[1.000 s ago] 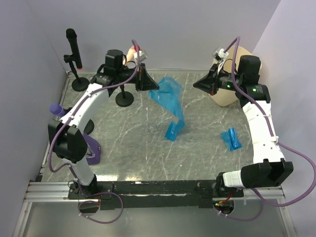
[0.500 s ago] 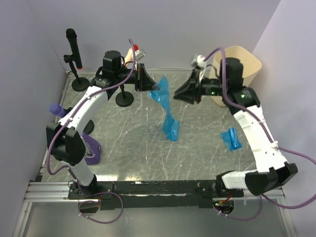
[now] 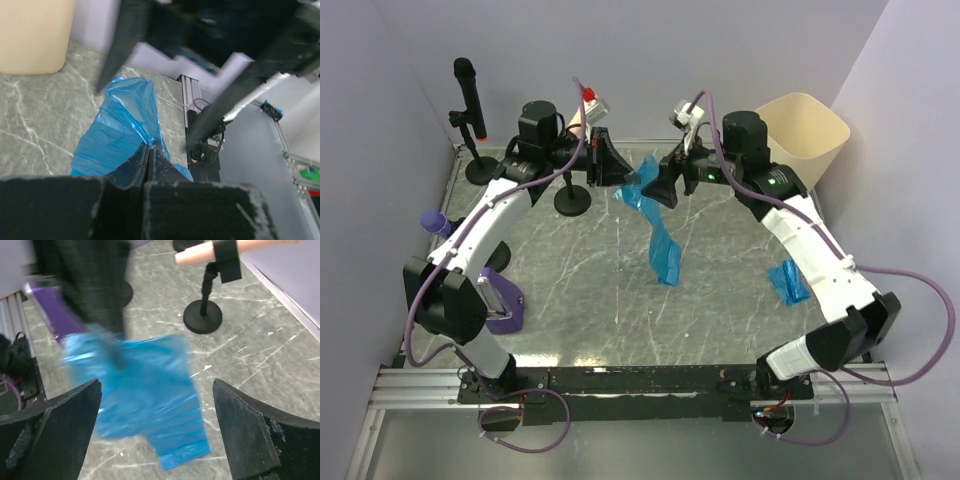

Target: Put the trash bags into the trash bin

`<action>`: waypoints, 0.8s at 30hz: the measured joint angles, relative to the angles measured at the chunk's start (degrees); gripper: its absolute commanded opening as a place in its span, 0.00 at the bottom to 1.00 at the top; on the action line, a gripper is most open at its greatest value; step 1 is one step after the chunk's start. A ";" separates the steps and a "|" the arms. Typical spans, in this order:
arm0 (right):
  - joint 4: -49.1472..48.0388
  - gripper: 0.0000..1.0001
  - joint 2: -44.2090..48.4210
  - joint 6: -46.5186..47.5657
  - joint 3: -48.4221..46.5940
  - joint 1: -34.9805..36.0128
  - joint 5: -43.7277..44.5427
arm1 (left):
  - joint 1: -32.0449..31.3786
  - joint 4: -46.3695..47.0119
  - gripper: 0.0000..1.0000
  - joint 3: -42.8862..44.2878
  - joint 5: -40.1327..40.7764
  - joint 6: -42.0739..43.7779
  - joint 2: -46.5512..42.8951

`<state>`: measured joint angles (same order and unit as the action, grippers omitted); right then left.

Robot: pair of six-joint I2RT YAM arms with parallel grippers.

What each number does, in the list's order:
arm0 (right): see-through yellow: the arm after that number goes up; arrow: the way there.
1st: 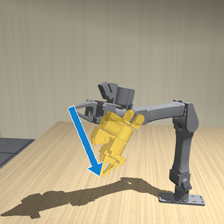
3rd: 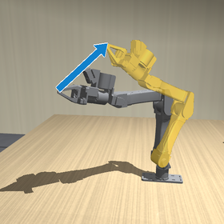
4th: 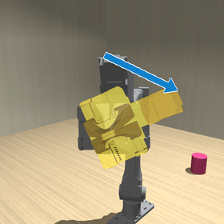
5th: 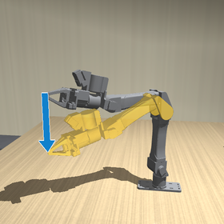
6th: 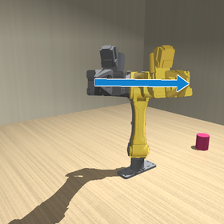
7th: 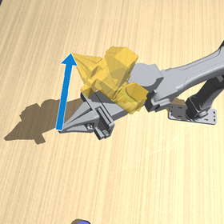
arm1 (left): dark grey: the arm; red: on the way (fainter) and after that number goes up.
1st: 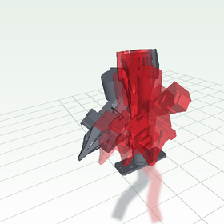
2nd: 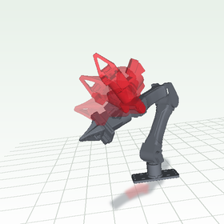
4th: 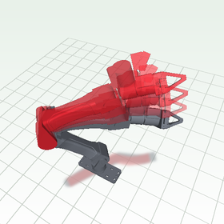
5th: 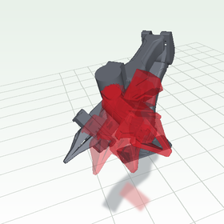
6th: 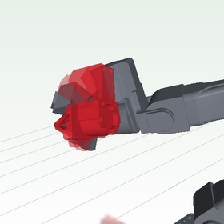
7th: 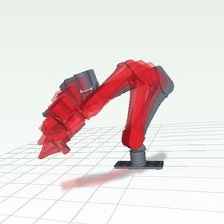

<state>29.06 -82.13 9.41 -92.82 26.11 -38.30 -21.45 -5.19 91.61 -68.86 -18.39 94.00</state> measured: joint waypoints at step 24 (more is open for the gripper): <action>7.37 0.00 -1.88 11.58 -3.72 -5.88 -17.03 | 1.40 -13.03 0.46 1.51 -2.84 17.97 -2.49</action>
<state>36.42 -84.01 20.99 -96.53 20.23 -55.33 -20.05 -18.22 93.12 -71.70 -0.43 91.50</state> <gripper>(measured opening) 0.031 0.369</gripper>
